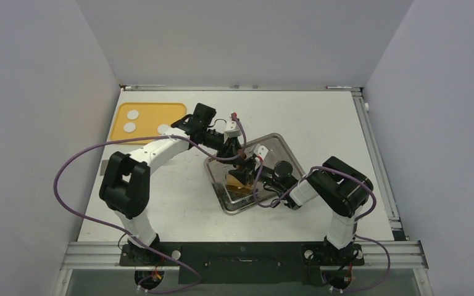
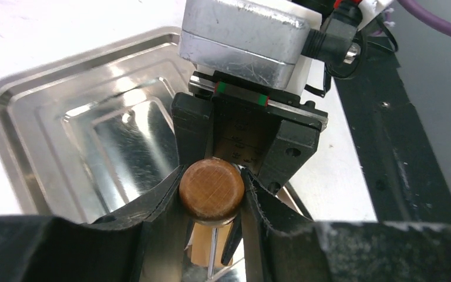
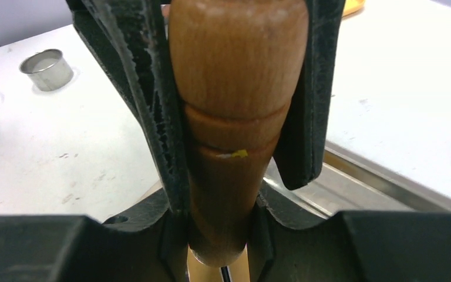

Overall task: Roll out the dumpling wrappers from the dough
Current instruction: Flatten out the dough on the work surface.

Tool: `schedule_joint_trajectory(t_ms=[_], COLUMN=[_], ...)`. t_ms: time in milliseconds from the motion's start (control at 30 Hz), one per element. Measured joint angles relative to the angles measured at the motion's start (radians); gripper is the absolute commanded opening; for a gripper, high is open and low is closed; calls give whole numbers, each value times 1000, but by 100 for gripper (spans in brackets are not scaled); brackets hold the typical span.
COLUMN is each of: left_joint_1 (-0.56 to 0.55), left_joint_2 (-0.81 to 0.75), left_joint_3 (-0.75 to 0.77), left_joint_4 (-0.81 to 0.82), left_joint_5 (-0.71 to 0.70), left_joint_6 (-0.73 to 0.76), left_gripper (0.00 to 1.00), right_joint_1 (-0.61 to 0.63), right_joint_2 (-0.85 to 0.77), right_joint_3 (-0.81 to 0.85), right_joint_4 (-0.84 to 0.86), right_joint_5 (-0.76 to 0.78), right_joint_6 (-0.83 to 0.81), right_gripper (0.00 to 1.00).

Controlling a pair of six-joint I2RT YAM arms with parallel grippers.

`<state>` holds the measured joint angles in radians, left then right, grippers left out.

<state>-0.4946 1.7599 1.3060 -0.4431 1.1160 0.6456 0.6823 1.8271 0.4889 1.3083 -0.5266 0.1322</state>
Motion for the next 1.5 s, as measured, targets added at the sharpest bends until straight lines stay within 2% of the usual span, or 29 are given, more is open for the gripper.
schedule_joint_trajectory(t_ms=[100,233,333,467,600,700,800,1000,1300,1500], left_joint_1=[-2,-8,-7,-21,-38,-40,-38,-30,-50,-53], left_joint_2=[0,-2,-3,-19,-51,-46,-5,67,-5,-37], left_joint_3=[-18,-31,-3,52,114,183,245,199,76,17], left_joint_4=[-55,-42,-67,-141,-175,-180,-179,-144,-69,-32], left_joint_5=[2,-21,-66,-137,-169,-209,-236,-252,-210,-189], left_joint_6=[18,12,2,3,-14,-18,-3,30,76,72], left_gripper=[0,0,0,0,0,0,0,0,0,0], right_joint_1=[29,31,25,29,18,-9,-32,-36,-2,29], right_joint_2=[6,24,1,-87,-179,-185,-147,-36,-37,-28], right_joint_3=[-29,-13,43,114,141,198,240,221,85,40], right_joint_4=[15,6,-117,-363,-469,-500,-492,-433,-210,-130], right_joint_5=[17,21,13,13,16,24,37,66,122,170], right_joint_6=[44,69,61,16,-23,-66,-101,-118,-55,-10], right_gripper=[8,8,8,8,8,8,8,8,8,8])
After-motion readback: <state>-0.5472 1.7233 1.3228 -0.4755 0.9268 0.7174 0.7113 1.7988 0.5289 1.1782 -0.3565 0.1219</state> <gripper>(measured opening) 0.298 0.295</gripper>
